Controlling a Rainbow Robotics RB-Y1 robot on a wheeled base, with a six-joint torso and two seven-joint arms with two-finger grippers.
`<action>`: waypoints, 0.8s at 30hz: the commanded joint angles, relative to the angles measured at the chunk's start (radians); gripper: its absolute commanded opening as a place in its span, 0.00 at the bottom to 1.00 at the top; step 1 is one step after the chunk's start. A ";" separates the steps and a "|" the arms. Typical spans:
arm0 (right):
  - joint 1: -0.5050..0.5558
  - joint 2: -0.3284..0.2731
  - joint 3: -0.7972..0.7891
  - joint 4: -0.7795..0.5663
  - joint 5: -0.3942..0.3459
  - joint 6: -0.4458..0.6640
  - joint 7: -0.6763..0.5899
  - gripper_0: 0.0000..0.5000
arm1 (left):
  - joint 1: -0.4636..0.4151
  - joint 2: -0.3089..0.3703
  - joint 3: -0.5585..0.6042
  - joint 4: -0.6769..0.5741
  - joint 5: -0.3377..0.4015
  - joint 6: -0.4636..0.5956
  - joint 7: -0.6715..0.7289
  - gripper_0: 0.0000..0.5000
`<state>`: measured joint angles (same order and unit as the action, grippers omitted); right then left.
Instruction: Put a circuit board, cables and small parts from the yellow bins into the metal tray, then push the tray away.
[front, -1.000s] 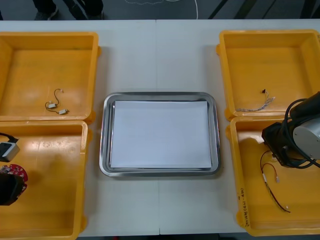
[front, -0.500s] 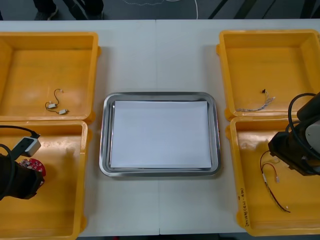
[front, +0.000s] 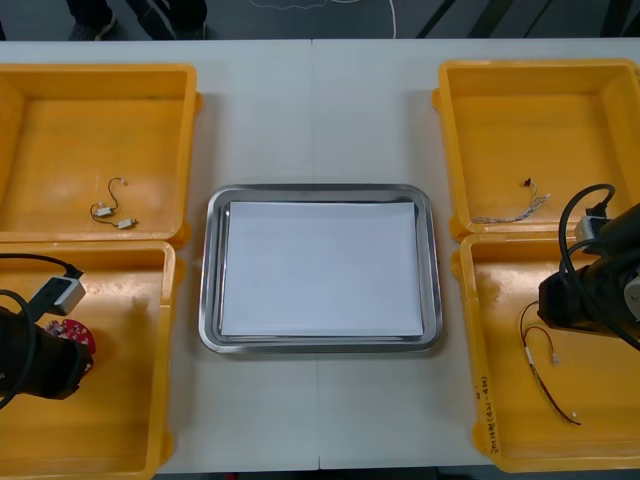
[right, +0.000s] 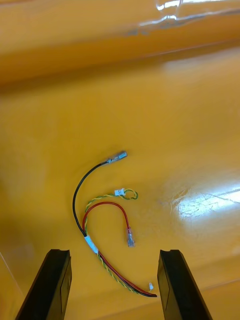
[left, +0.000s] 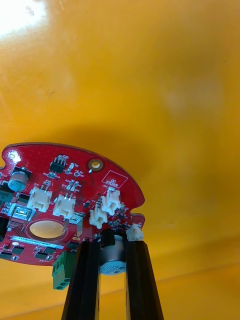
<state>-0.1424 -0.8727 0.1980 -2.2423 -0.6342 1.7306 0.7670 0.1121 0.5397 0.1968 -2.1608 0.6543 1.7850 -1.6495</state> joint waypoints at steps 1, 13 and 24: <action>0.069 -0.037 -0.012 -0.043 0.021 -0.045 0.103 1.00 | -0.012 -0.012 -0.014 0.004 -0.012 0.005 0.073 0.00; 0.129 -0.017 0.001 -0.033 0.019 -0.184 0.158 1.00 | -0.012 -0.014 -0.023 0.067 -0.018 -0.019 0.070 0.03; 0.167 -0.008 0.038 -0.007 0.065 -0.229 0.189 1.00 | -0.015 -0.017 -0.022 0.068 -0.015 -0.019 0.068 0.84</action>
<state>-0.0098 -0.8726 0.2180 -2.2424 -0.5893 1.5144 0.9171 0.1121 0.5394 0.1856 -2.0873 0.6457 1.7746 -1.6495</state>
